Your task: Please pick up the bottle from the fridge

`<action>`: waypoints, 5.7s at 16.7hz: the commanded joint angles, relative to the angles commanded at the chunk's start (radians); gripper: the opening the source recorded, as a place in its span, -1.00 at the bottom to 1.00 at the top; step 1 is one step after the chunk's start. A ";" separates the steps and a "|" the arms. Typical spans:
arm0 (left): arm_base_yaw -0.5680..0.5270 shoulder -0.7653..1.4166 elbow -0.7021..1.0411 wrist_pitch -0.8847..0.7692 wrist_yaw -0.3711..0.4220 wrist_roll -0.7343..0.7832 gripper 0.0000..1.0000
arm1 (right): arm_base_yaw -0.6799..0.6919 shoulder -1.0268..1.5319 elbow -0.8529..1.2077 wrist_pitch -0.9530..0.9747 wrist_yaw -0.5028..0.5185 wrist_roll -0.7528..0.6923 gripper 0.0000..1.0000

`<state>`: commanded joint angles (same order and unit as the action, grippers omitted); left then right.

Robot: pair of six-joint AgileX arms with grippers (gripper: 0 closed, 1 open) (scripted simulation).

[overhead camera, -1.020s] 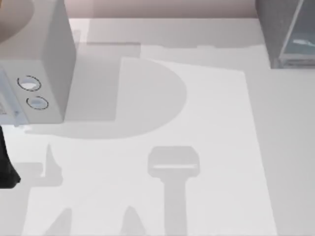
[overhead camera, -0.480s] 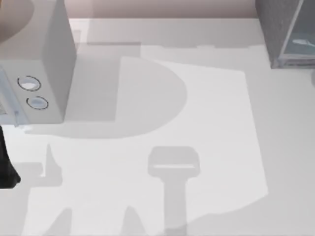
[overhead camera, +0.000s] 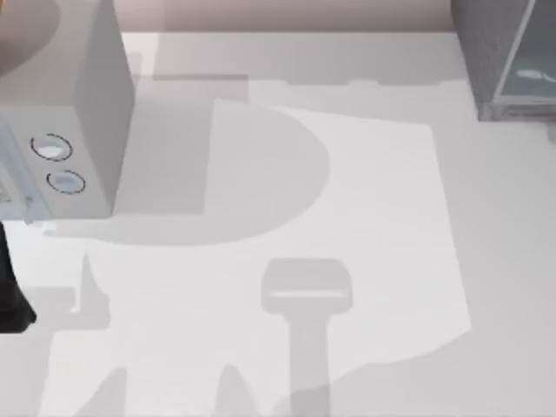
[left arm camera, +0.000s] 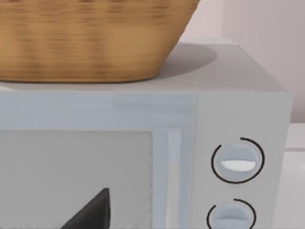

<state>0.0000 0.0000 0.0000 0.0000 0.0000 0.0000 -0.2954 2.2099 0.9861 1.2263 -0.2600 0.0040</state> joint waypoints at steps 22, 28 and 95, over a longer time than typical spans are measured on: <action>0.000 0.000 0.000 0.000 0.000 0.000 1.00 | 0.030 0.093 0.209 -0.112 0.032 -0.001 -0.81; 0.000 0.000 0.000 0.000 0.000 0.000 1.00 | 0.030 0.093 0.209 -0.112 0.032 -0.001 -1.00; 0.000 0.000 0.000 0.000 0.000 0.000 1.00 | 0.292 -2.205 -0.985 -1.225 0.258 -0.002 -1.00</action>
<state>0.0000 0.0000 0.0000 0.0000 0.0000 0.0000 -0.0031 0.0044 0.0015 0.0017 -0.0019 0.0020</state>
